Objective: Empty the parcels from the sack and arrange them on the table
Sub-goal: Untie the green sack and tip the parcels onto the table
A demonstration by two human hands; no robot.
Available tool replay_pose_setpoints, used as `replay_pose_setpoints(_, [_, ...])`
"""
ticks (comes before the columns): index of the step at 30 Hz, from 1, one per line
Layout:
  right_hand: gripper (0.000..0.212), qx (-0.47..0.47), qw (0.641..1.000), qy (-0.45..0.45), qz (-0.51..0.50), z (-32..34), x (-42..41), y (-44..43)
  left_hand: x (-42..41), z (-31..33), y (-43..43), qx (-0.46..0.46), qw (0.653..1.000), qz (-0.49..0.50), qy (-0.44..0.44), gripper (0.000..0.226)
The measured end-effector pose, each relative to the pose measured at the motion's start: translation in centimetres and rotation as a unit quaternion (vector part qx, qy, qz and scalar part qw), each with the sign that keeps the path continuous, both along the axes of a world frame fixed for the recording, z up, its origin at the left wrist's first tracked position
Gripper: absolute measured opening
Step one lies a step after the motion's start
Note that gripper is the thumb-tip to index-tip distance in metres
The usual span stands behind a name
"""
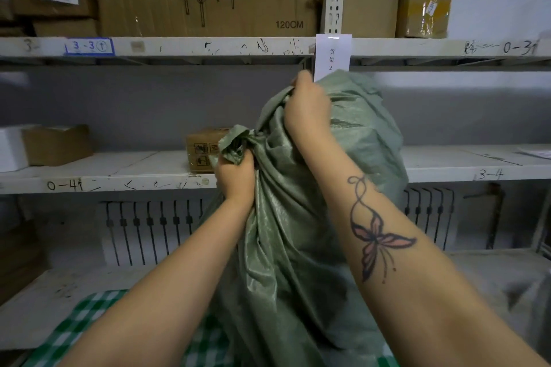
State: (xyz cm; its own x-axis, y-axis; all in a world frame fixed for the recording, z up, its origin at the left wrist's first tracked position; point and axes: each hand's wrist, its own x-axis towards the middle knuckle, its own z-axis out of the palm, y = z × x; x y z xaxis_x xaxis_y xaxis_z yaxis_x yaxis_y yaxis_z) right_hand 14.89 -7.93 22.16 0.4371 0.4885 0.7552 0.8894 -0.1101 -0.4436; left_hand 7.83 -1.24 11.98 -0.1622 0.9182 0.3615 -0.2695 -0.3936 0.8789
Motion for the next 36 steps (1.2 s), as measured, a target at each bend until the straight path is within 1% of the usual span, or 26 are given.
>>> replay_pose_setpoints(2, [0.034, -0.020, 0.999, -0.028, 0.019, -1.2, -1.4, 0.7, -1.2, -1.3, 0.8, -0.019, 1.000, -0.016, 0.006, 0.027])
replay_pose_setpoints(3, [0.034, -0.029, 0.998, -0.037, 0.029, -1.8, -1.9, 1.0, -1.9, -1.8, 1.1, -0.028, 0.998, -0.053, 0.004, 0.030])
replay_pose_setpoints(4, [0.033, -0.036, 0.998, -0.044, 0.038, -2.3, -2.4, 1.3, -2.7, -2.1, 1.4, -0.040, 0.992, -0.117, -0.007, 0.036])
replay_pose_setpoints(5, [0.033, -0.041, 0.997, -0.052, 0.044, -2.6, -2.7, 1.6, -3.5, -2.1, 1.8, -0.055, 0.978, -0.200, -0.026, 0.042])
replay_pose_setpoints(6, [0.033, -0.047, 0.996, -0.061, 0.047, -2.9, -3.0, 1.8, -4.3, -1.7, 1.9, -0.074, 0.961, -0.266, -0.030, 0.043])
replay_pose_setpoints(7, [0.032, -0.056, 0.995, -0.071, 0.047, -3.1, -3.2, 2.0, -5.2, -1.2, 2.1, -0.089, 0.945, -0.315, -0.016, 0.044])
replay_pose_setpoints(8, [0.032, -0.068, 0.993, -0.082, 0.047, -3.2, -3.5, 2.2, -6.0, -0.5, 2.5, -0.100, 0.937, -0.334, 0.031, 0.048])
replay_pose_setpoints(9, [0.031, -0.083, 0.991, -0.092, 0.050, -3.3, -3.9, 2.4, -6.8, 0.1, 2.9, -0.110, 0.934, -0.330, 0.085, 0.062])
replay_pose_setpoints(10, [0.030, -0.098, 0.989, -0.099, 0.054, -3.3, -4.2, 2.5, -7.4, 0.6, 3.2, -0.112, 0.927, -0.326, 0.150, 0.084])
replay_pose_setpoints(11, [0.028, -0.111, 0.987, -0.105, 0.056, -3.3, -4.5, 2.6, -7.8, 0.7, 3.9, -0.110, 0.923, -0.321, 0.182, 0.098])
replay_pose_setpoints(12, [0.027, -0.123, 0.984, -0.113, 0.056, -3.4, -4.9, 2.7, -8.2, 0.9, 4.3, -0.098, 0.925, -0.317, 0.185, 0.096])
replay_pose_setpoints(13, [0.025, -0.133, 0.982, -0.125, 0.052, -3.4, -5.3, 2.8, -8.7, 1.0, 4.6, -0.087, 0.929, -0.313, 0.179, 0.085])
replay_pose_setpoints(15, [0.023, -0.150, 0.977, -0.144, 0.044, -3.4, -5.9, 3.1, -9.3, 1.4, 4.9, -0.093, 0.932, -0.321, 0.138, 0.045])
replay_pose_setpoints(16, [0.023, -0.157, 0.975, -0.150, 0.045, -3.5, -6.3, 3.2, -9.5, 1.6, 4.9, -0.104, 0.931, -0.327, 0.126, 0.029])
replay_pose_setpoints(17, [0.022, -0.160, 0.973, -0.156, 0.047, -3.6, -6.6, 3.3, -9.7, 1.8, 4.9, -0.109, 0.929, -0.332, 0.119, 0.022])
replay_pose_setpoints(19, [0.024, -0.159, 0.971, -0.173, 0.053, -3.8, -7.4, 3.7, -10.0, 1.8, 5.6, -0.102, 0.935, -0.322, 0.108, 0.021])
replay_pose_setpoints(22, [0.026, -0.178, 0.965, -0.177, 0.076, -4.2, -7.7, 4.6, -10.7, 0.9, 6.0, -0.096, 0.958, -0.263, 0.064, 0.028])
replay_pose_setpoints(24, [0.029, -0.185, 0.965, -0.140, 0.124, -4.6, -7.3, 5.1, -11.0, 0.2, 6.0, -0.099, 0.971, -0.213, 0.038, 0.028])
replay_pose_setpoints(25, [0.031, -0.175, 0.967, -0.108, 0.151, -4.8, -7.0, 5.2, -11.0, -0.1, 5.9, -0.100, 0.975, -0.193, 0.033, 0.026])
replay_pose_setpoints(27, [0.034, -0.117, 0.976, -0.050, 0.179, -5.1, -6.4, 5.1, -10.9, -0.2, 5.7, -0.096, 0.982, -0.164, 0.024, 0.023])
replay_pose_setpoints(28, [0.036, -0.084, 0.980, -0.036, 0.174, -5.2, -6.1, 4.9, -10.7, -0.2, 5.6, -0.094, 0.984, -0.151, 0.018, 0.023])
replay_pose_setpoints(31, [0.045, -0.034, 0.992, -0.039, 0.113, -5.7, -5.0, 4.7, -10.3, -0.2, 5.6, -0.089, 0.987, -0.135, 0.002, 0.019])
replay_pose_setpoints(33, [0.047, -0.038, 0.998, -0.042, 0.017, -6.1, -3.8, 4.4, -10.2, -0.5, 5.8, -0.089, 0.987, -0.134, -0.008, 0.020])
replay_pose_setpoints(34, [0.048, -0.045, 0.998, -0.027, -0.035, -6.4, -2.9, 4.3, -10.3, -0.7, 6.2, -0.088, 0.987, -0.130, -0.015, 0.022])
replay_pose_setpoints(35, [0.051, -0.053, 0.996, 0.008, -0.075, -6.7, -2.1, 4.0, -10.4, -0.8, 6.5, -0.089, 0.988, -0.125, -0.020, 0.022])
replay_pose_setpoints(36, [0.056, -0.062, 0.992, 0.060, -0.096, -7.1, -1.3, 3.8, -10.5, -0.9, 6.6, -0.091, 0.988, -0.122, -0.023, 0.022])
